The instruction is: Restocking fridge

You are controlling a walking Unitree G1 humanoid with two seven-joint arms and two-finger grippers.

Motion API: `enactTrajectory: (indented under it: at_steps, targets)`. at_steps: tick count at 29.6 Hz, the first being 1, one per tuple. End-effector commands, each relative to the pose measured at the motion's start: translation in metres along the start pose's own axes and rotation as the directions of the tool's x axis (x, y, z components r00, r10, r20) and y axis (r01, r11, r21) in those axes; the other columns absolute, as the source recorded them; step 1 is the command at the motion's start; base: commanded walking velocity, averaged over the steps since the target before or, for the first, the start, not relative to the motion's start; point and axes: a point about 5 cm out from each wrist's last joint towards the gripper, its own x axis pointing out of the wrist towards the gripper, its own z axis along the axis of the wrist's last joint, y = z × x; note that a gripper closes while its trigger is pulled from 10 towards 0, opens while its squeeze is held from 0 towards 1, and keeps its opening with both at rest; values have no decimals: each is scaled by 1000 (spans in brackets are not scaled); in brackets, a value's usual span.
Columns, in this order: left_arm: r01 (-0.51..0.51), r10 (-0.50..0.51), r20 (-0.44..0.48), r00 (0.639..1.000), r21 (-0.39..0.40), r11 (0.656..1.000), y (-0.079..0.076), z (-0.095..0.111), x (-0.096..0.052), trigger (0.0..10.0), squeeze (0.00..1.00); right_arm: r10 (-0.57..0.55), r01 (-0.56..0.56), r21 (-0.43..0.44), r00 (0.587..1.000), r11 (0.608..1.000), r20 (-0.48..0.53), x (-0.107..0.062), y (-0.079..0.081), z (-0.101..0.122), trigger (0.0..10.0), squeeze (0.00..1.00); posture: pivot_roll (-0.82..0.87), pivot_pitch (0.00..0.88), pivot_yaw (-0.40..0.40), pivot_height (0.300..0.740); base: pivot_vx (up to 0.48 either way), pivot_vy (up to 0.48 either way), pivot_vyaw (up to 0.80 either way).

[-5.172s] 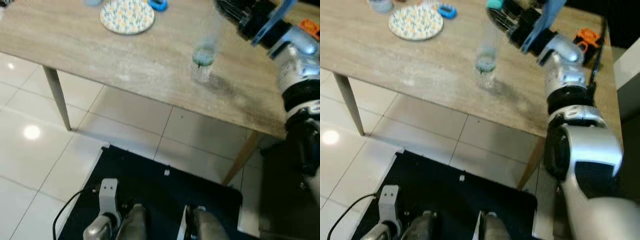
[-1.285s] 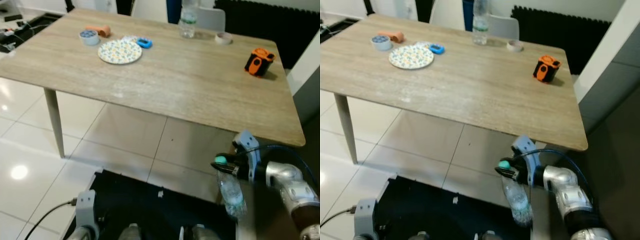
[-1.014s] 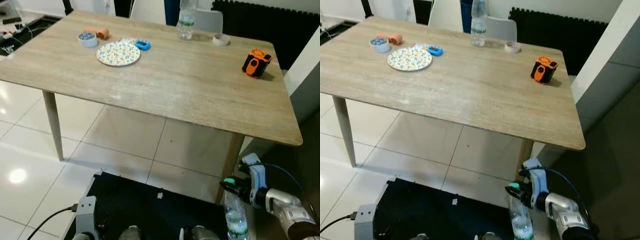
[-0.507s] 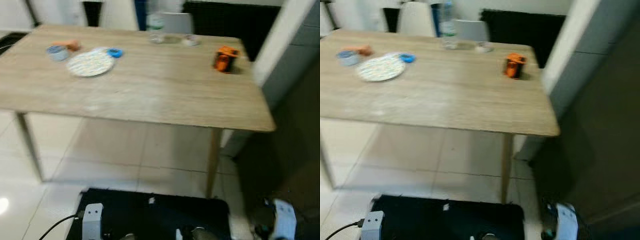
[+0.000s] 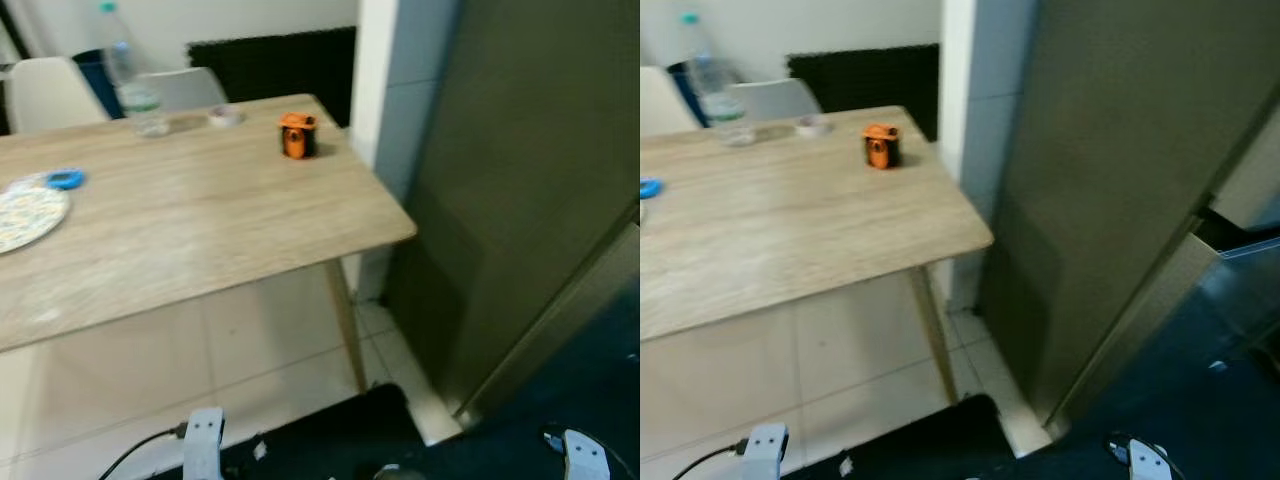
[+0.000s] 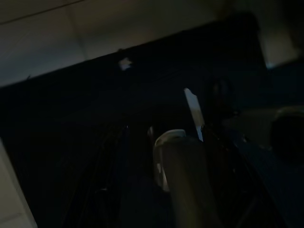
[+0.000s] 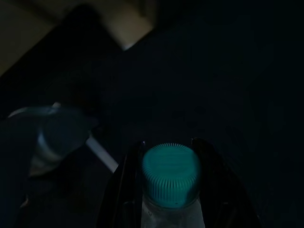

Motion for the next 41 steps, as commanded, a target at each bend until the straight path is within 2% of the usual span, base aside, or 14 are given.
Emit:
enactTrajectory:
  at_steps: [1, 8, 9, 12, 17, 19, 23, 26, 29, 37, 40, 41]
  targets:
    - [11, -11, -14, 1000, 19, 1000, -3, -1, 1, 10000, 0, -26, 26, 6, 1000, 1000, -16, -1, -4, -4, 10000, 0, -4, 31, -30, 740, 0, 0, -763]
    - [-12, 13, -36, 999, 30, 999, 10, -5, -3, 10000, 0, -28, 28, 8, 1000, 1000, -6, 2, 6, -1, 10000, 0, -10, 14, -2, 740, 0, 0, -765]
    - [-17, 18, -34, 999, 35, 999, 11, -4, -3, 10000, 0, -27, 27, 0, 1000, 1000, -10, 2, 8, -2, 10000, 0, 3, 25, -8, 740, 0, 0, -763]
    - [-49, 49, 10, 999, -21, 999, 16, 6, -3, 10000, 0, -19, 15, -71, 999, 997, -50, 2, 13, -12, 10000, 0, 1, 16, -4, 740, 0, 0, -763]
    - [-58, 58, 34, 998, 2, 998, 18, 14, -2, 10000, 0, -5, 2, -66, 999, 998, -50, 3, 18, -12, 10000, 0, 1, 4, -7, 740, 0, 0, -763]
    - [-72, 72, 37, 997, 6, 997, 18, 17, -1, 10000, 0, -3, 0, -67, 999, 998, -41, 4, 22, -7, 10000, 0, -16, 0, 8, 740, 0, 0, -763]
    - [-76, 75, 29, 997, 39, 996, 15, 20, 1, 10000, 0, -1, 0, -52, 1000, 999, -18, 6, 26, 3, 10000, 0, -3, 0, -11, 740, 0, 0, -763]
    - [-100, 100, 56, 993, 9, 995, 18, 28, 2, 10000, 0, 15, -16, -95, 1000, 995, -14, 8, 32, 9, 10000, 0, 5, 0, -10, 740, 0, 0, -765]
    - [-105, 105, 67, 992, 0, 994, 18, 30, 2, 10000, 0, 22, -22, -102, 1000, 995, -4, 9, 35, 13, 10000, 0, 4, 0, -8, 740, 0, 0, -769]
    - [-96, 97, 12, 995, -52, 994, 15, 10, 0, 10000, 0, 15, -15, -114, 1000, 993, -2, 9, 35, 14, 10000, 0, 17, 0, -21, 740, 0, 0, -768]
    - [-94, 94, -2, 996, -53, 994, 15, 5, -1, 10000, 0, 11, -12, -128, 1000, 992, -6, 9, 35, 13, 10000, 0, 17, 0, -21, 740, 0, 0, 0]
    - [-84, 82, -29, 996, -78, 993, 14, -3, -3, 10000, 0, 8, -9, -142, 1000, 990, -10, 9, 35, 11, 10000, 0, 9, 0, -24, 740, 0, -274, 0]
